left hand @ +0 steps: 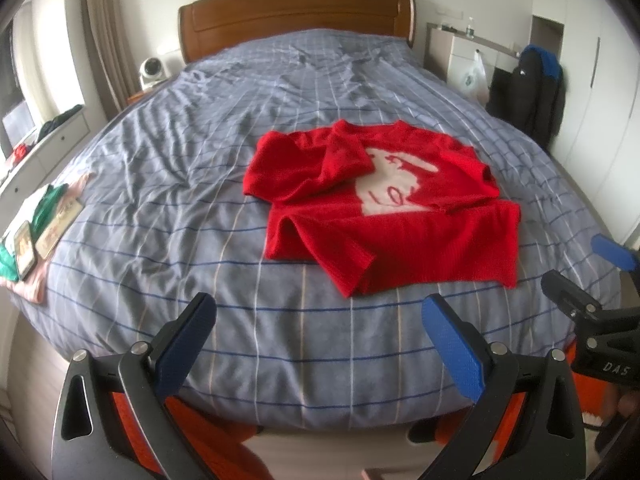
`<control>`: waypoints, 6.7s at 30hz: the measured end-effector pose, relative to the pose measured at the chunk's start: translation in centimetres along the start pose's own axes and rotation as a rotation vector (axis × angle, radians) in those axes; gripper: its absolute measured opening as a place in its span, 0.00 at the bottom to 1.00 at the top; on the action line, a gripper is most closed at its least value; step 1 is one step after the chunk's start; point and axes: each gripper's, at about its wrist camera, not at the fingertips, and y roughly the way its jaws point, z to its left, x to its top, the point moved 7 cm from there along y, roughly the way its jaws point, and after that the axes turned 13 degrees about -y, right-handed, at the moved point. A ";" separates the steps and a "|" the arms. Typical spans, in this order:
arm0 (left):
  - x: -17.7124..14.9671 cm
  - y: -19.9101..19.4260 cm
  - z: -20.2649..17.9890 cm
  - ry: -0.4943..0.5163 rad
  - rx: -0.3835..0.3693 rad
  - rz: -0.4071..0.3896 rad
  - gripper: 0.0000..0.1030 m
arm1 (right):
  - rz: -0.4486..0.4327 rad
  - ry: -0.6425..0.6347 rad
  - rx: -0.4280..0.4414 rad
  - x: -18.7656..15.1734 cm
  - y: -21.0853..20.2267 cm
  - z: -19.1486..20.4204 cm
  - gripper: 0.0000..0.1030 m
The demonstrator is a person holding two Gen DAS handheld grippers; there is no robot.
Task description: Fold small clothes
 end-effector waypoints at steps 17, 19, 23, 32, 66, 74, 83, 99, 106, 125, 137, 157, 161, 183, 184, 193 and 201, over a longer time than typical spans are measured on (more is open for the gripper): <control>0.0 0.0 -0.2 0.002 -0.001 -0.002 1.00 | 0.001 -0.001 0.000 0.0 -0.1 0.4 1.00; -0.1 0.0 -0.3 0.003 0.000 -0.001 1.00 | 0.001 -0.001 -0.001 0.2 -0.1 0.5 1.00; -0.1 0.0 -0.3 0.002 0.000 -0.002 1.00 | 0.003 -0.001 0.000 0.1 -0.1 0.6 1.00; 0.0 0.0 -0.3 0.003 0.001 -0.003 0.99 | 0.000 -0.002 0.000 0.1 -0.1 0.5 1.00; -0.5 3.3 3.2 -0.117 0.011 0.084 0.99 | -0.006 0.026 0.002 -0.5 0.0 0.1 1.00; -1.0 11.1 1.3 -0.115 -0.094 0.248 0.99 | -0.011 0.179 0.051 -3.5 4.7 -5.2 1.00; -1.1 12.9 0.9 -0.112 -0.132 0.277 0.06 | 0.097 0.363 0.266 -5.5 13.5 -6.9 0.41; -9.7 8.3 5.9 -0.053 -0.137 0.445 0.28 | 0.332 0.275 0.323 -13.6 7.5 -4.8 0.04; -7.5 6.2 6.7 -0.105 -0.256 0.360 0.84 | 0.310 0.329 0.352 -13.6 7.1 -5.5 0.51; -12.3 11.7 6.1 0.002 -0.030 0.475 0.01 | 0.451 0.234 0.202 -15.5 9.8 -4.1 0.03; -11.7 7.2 6.8 -0.027 -0.046 0.417 0.44 | 0.426 0.272 0.195 -15.6 7.7 -4.9 0.44; -5.0 8.4 11.4 -0.210 0.046 0.083 0.74 | 0.140 -0.264 0.239 2.9 19.1 2.6 0.43; -5.1 8.7 12.5 -0.257 0.052 0.103 0.74 | 0.076 0.003 0.193 3.9 17.7 -3.7 0.08; -5.8 9.9 10.9 -0.171 0.117 0.113 0.74 | -0.010 0.968 -0.080 -19.6 8.6 -36.8 0.06; -5.8 9.9 11.1 -0.177 0.119 0.118 0.74 | -0.024 0.989 -0.066 -19.9 8.8 -36.9 0.06; -5.9 10.2 11.2 -0.183 0.121 0.124 0.74 | -0.042 1.007 -0.106 -20.5 5.3 -38.1 0.11; -5.8 9.9 10.7 -0.144 0.144 0.128 0.74 | -0.121 0.872 -0.004 -15.9 5.6 -36.3 0.17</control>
